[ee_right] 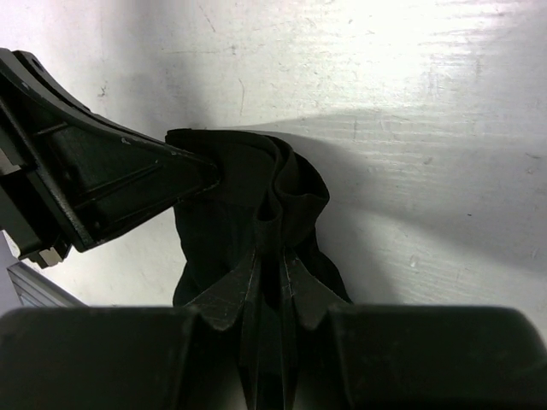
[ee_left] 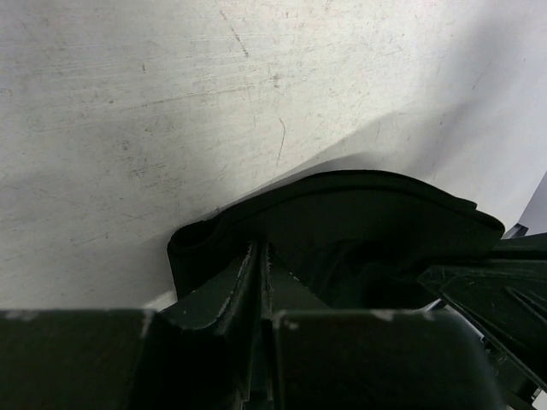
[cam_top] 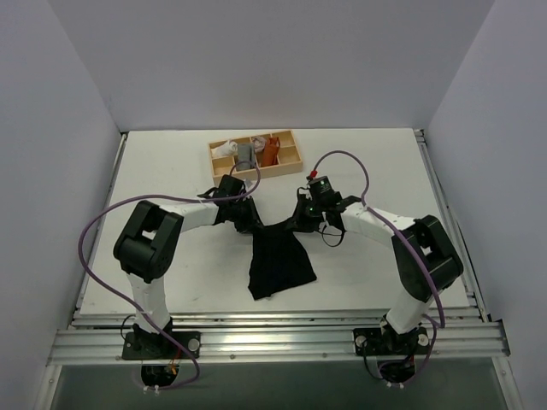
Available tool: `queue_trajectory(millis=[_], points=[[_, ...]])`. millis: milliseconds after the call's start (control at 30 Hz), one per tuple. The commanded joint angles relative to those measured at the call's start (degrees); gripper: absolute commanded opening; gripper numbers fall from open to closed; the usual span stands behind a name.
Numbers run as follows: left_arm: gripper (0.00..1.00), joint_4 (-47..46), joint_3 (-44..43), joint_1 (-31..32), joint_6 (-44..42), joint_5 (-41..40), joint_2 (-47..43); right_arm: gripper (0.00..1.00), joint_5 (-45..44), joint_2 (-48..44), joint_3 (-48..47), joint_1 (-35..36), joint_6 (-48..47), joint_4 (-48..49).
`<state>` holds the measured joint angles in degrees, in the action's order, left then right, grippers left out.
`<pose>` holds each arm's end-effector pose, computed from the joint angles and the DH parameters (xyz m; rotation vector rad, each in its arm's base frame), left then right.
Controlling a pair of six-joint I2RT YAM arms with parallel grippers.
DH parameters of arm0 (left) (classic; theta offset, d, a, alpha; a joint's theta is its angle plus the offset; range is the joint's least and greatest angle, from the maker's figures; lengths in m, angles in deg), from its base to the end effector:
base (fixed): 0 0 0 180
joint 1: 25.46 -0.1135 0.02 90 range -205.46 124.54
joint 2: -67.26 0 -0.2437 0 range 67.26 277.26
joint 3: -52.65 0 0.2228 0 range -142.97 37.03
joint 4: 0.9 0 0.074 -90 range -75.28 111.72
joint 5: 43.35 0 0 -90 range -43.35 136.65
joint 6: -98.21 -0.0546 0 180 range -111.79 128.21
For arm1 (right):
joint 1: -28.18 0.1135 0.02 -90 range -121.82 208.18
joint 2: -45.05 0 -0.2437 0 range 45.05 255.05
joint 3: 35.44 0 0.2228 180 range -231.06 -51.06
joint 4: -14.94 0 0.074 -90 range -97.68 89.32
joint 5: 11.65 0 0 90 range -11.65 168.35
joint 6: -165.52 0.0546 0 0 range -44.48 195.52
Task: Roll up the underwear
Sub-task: Fold the underwear
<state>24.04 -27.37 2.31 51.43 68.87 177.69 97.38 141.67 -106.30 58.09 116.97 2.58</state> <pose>0.3160 -0.1897 0.1266 -0.2005 2.7177 -0.9275 0.2924 0.1887 0.1812 0.0466 2.4052 1.0067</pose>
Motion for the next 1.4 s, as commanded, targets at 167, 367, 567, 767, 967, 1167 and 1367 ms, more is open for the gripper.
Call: queue_trajectory(millis=[167,367,567,767,967,1167,1367], points=[[0.14,-2.4,3.3,0.3,-1.2,-1.8,1.6,0.0,-0.1,2.8,-6.3,3.0,-0.7,-1.6],[0.14,-2.7,3.8,0.5,-0.6,-1.8,1.5,0.0,0.7,7.1,-9.2,5.9,-0.1,-1.1],[0.14,-3.3,4.0,0.6,0.5,-1.2,0.9,0.0,1.0,10.8,-10.6,8.5,0.5,0.2],[0.14,-1.7,4.0,0.4,1.0,-0.9,-0.7,0.0,0.9,12.0,-10.3,9.5,0.4,1.2],[0.25,2.1,3.5,-0.5,1.8,-0.9,-4.7,0.0,0.3,11.2,-9.7,9.4,-0.3,0.7],[0.35,3.8,3.1,-2.0,2.0,0.2,-6.3,0.0,0.1,11.1,-10.1,9.4,-0.8,0.0],[0.4,-0.7,4.1,-2.3,4.8,4.6,-6.2,0.0,-0.6,11.2,-11.1,9.6,-1.3,-1.0]])
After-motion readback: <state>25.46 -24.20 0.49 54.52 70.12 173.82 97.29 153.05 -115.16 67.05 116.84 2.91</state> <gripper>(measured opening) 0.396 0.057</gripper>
